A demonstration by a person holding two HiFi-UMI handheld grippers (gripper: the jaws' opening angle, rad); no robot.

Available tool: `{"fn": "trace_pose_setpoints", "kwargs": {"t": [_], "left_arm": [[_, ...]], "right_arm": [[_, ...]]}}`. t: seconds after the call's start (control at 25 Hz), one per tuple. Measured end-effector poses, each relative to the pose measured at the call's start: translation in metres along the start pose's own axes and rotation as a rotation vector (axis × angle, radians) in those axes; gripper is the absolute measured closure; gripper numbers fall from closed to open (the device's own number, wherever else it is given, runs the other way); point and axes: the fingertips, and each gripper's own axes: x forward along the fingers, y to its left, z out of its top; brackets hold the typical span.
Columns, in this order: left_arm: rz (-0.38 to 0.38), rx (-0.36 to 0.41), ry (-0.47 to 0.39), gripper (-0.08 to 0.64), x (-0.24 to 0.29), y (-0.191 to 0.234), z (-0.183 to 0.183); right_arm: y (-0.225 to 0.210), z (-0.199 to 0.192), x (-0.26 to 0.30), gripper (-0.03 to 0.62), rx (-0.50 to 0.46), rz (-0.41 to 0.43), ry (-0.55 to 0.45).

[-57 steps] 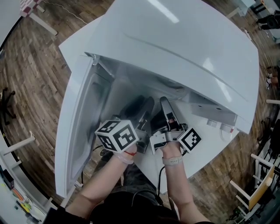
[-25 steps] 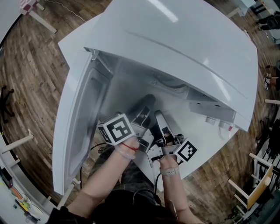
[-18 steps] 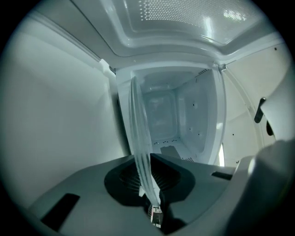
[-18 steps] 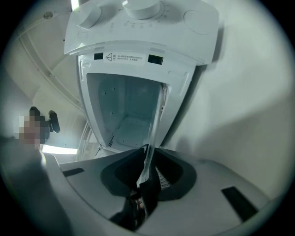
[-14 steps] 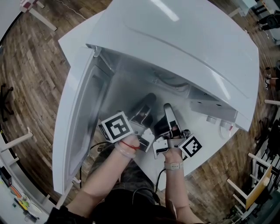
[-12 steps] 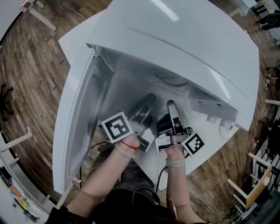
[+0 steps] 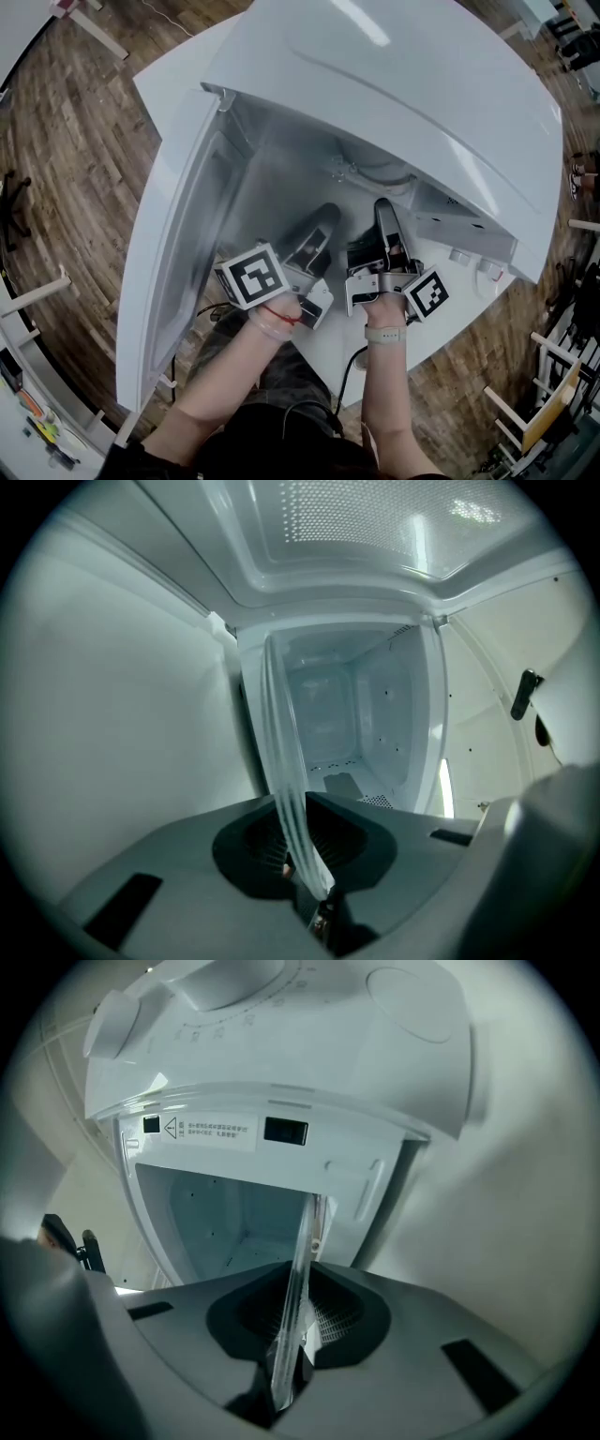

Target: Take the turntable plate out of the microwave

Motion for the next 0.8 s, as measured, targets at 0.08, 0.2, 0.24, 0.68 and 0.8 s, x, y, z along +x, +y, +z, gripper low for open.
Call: {"fn": "trace_pose_setpoints", "kwargs": {"t": [0.08, 0.2, 0.24, 0.68, 0.8], "left_arm": [[-0.001, 0.004, -0.005, 0.514, -0.001, 0.000, 0.000], [-0.005, 0.016, -0.009, 0.514, -0.004, 0.000, -0.001], [-0.008, 0.021, -0.009, 0.514, -0.005, -0.001, -0.002], [-0.009, 0.027, -0.016, 0.512, -0.017, -0.002, -0.009], [-0.017, 0.027, -0.016, 0.511, -0.022, -0.005, -0.011]], "right_arm": [[0.000, -0.001, -0.001, 0.535, 0.012, 0.018, 0.001], [0.001, -0.003, -0.003, 0.543, 0.036, 0.051, -0.002], [0.001, -0.004, -0.004, 0.545, 0.040, 0.060, -0.004], [0.008, -0.010, -0.012, 0.545, -0.004, 0.126, 0.025], [0.013, -0.013, -0.017, 0.545, -0.012, 0.131, 0.020]]}}
